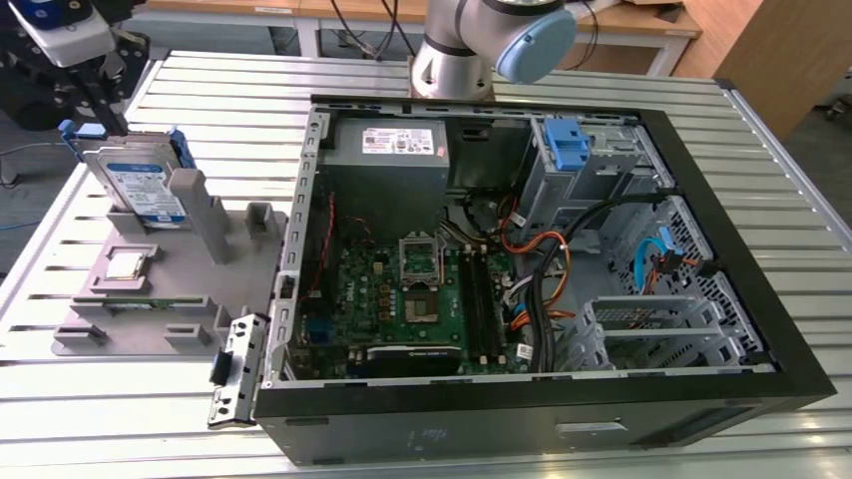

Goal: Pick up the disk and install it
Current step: 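Pick up the disk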

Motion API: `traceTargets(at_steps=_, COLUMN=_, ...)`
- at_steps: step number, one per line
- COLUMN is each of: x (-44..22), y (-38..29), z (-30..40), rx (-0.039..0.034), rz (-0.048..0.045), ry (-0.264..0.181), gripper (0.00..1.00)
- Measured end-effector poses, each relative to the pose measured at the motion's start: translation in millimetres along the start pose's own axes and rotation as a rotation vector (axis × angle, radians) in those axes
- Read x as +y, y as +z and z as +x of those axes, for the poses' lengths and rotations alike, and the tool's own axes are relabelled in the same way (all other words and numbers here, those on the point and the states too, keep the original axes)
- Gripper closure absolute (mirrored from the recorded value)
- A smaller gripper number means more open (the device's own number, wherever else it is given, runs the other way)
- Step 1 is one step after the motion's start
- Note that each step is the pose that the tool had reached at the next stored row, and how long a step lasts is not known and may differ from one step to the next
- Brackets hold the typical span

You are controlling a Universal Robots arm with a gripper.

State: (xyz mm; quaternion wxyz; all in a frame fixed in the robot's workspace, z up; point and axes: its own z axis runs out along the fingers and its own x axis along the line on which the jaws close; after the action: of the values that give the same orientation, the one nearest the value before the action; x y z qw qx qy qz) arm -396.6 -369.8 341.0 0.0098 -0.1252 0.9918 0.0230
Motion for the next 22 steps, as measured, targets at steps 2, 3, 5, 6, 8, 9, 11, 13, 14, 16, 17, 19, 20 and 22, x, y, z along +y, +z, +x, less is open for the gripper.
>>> traceTargets(at_steps=2, x=0.0, y=0.0, z=0.0, rx=0.0006, rz=-0.0004, ry=-0.015, gripper=0.9)
traceTargets(at_steps=3, x=0.0, y=0.0, z=0.0, rx=0.0007, rz=-0.0004, ry=-0.015, gripper=0.9)
traceTargets(at_steps=5, x=0.0, y=0.0, z=0.0, rx=0.0007, rz=-0.0004, ry=-0.015, gripper=0.9)
traceTargets(at_steps=6, x=0.0, y=-0.1, z=0.0, rx=0.0008, rz=-0.0004, ry=-0.015, gripper=0.9)
traceTargets(at_steps=8, x=0.0, y=0.0, z=0.0, rx=0.0007, rz=-0.0004, ry=-0.015, gripper=0.9)
traceTargets(at_steps=9, x=0.0, y=0.0, z=0.0, rx=0.0007, rz=-0.0005, ry=-0.016, gripper=0.9)
traceTargets(at_steps=11, x=0.0, y=0.0, z=0.0, rx=0.0014, rz=-0.0012, ry=-0.032, gripper=0.9)
traceTargets(at_steps=13, x=0.0, y=0.1, z=0.0, rx=0.0027, rz=-0.002, ry=-0.066, gripper=0.9)
traceTargets(at_steps=14, x=0.0, y=0.1, z=0.0, rx=0.0035, rz=-0.0024, ry=-0.083, gripper=0.9)
traceTargets(at_steps=16, x=0.0, y=0.1, z=0.0, rx=0.0051, rz=-0.0033, ry=-0.118, gripper=0.9)
traceTargets(at_steps=17, x=0.0, y=0.1, z=0.0, rx=0.0059, rz=-0.0037, ry=-0.136, gripper=0.9)
traceTargets(at_steps=19, x=0.0, y=0.2, z=0.0, rx=0.0074, rz=-0.0047, ry=-0.172, gripper=0.9)
traceTargets(at_steps=20, x=0.0, y=0.1, z=0.0, rx=0.008, rz=-0.005, ry=-0.187, gripper=0.9)
traceTargets(at_steps=22, x=0.0, y=0.1, z=0.0, rx=0.0087, rz=-0.0054, ry=-0.202, gripper=0.9)
